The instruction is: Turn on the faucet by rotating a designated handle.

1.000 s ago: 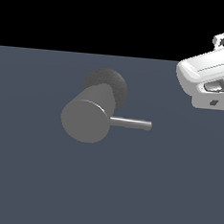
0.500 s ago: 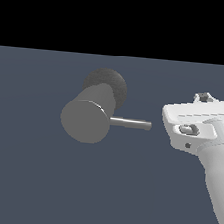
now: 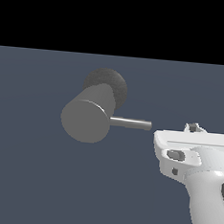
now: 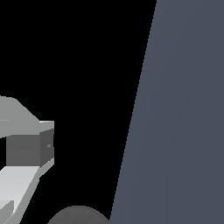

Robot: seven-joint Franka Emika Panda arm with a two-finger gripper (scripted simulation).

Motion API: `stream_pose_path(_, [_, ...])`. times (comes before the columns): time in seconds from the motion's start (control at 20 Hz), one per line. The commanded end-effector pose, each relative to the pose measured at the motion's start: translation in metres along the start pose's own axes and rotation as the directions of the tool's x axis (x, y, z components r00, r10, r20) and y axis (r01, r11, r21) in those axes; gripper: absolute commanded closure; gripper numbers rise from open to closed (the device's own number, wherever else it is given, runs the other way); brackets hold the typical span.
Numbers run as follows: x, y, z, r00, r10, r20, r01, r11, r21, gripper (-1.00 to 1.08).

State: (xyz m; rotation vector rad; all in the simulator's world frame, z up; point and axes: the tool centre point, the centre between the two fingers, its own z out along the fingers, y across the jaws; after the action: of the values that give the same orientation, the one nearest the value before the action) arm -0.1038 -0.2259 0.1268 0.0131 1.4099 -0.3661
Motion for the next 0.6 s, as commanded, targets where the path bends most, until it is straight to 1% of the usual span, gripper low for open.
stream_pose_path(0.0, [0.011,0.001,-0.006,0.999,0.001,-0.035,-0.001,1.0,0.005,1.08])
stream_pose_path(0.15, [0.018,0.006,-0.01,0.998,0.012,-0.058,-0.012,1.0,0.005,1.08])
stream_pose_path(0.25, [0.019,0.014,-0.011,0.997,0.031,-0.065,-0.031,1.0,0.001,1.08])
stream_pose_path(0.55, [0.011,0.048,-0.008,0.992,0.108,-0.059,-0.11,0.994,-0.029,1.08])
